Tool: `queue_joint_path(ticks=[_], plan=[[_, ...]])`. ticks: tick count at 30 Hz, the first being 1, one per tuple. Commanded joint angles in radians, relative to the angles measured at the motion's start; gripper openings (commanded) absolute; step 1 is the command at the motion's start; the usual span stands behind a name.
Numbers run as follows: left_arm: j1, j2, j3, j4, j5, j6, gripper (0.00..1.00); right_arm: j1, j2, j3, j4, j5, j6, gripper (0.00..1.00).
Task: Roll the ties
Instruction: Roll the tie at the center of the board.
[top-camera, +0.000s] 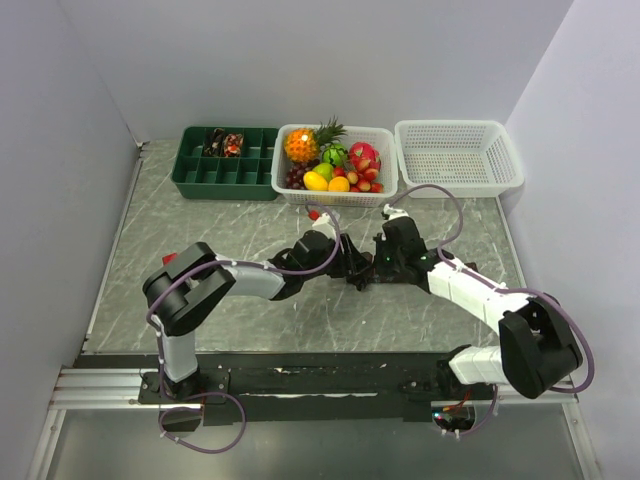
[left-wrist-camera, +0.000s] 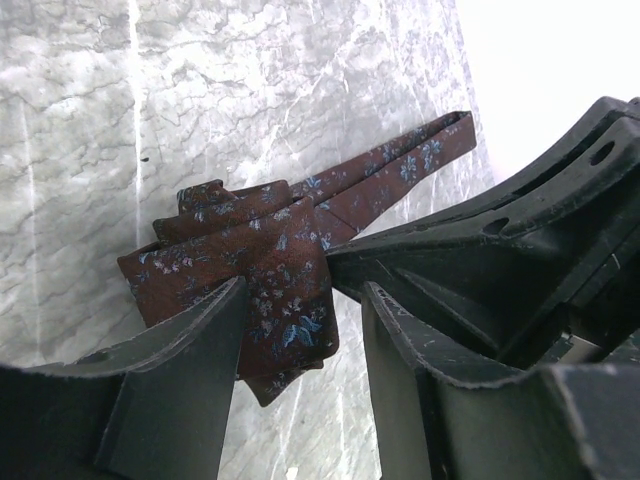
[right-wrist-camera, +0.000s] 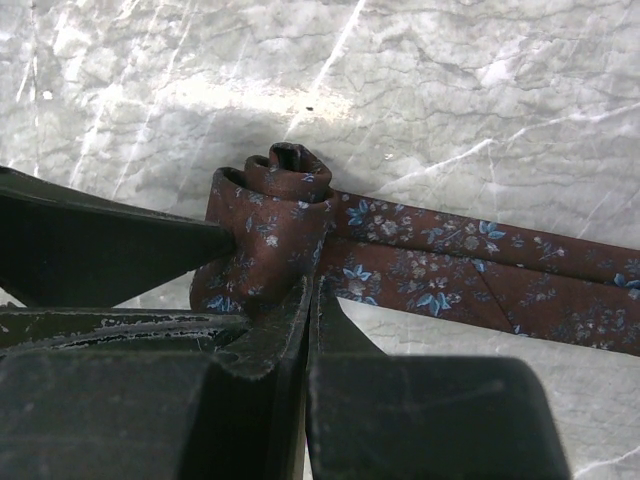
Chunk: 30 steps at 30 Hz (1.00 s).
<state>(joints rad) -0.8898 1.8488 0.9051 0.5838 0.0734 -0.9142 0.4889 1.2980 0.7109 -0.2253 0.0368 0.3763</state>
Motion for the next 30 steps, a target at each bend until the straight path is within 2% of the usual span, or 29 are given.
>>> queue_joint_path(ticks=[1, 9, 15, 20, 30], plan=[[-0.011, 0.032, 0.038, 0.062, -0.009, -0.054, 0.54, -0.019, -0.011, 0.002, -0.003, 0.023, 0.004, 0.00], [-0.017, 0.066, 0.044, 0.094, -0.056, -0.147, 0.54, -0.055, -0.052, -0.004, -0.019, -0.008, -0.005, 0.00], [-0.023, 0.061, 0.054, 0.085, -0.064, -0.141, 0.54, -0.055, -0.114, -0.048, 0.036, -0.098, -0.007, 0.00], [-0.024, 0.026, 0.031, 0.088, -0.070, -0.137, 0.54, -0.056, -0.059, -0.041, 0.061, -0.163, 0.003, 0.00], [-0.023, -0.103, -0.008, 0.001, -0.133, -0.052, 0.54, -0.056, 0.046, -0.008, 0.003, -0.065, 0.027, 0.00]])
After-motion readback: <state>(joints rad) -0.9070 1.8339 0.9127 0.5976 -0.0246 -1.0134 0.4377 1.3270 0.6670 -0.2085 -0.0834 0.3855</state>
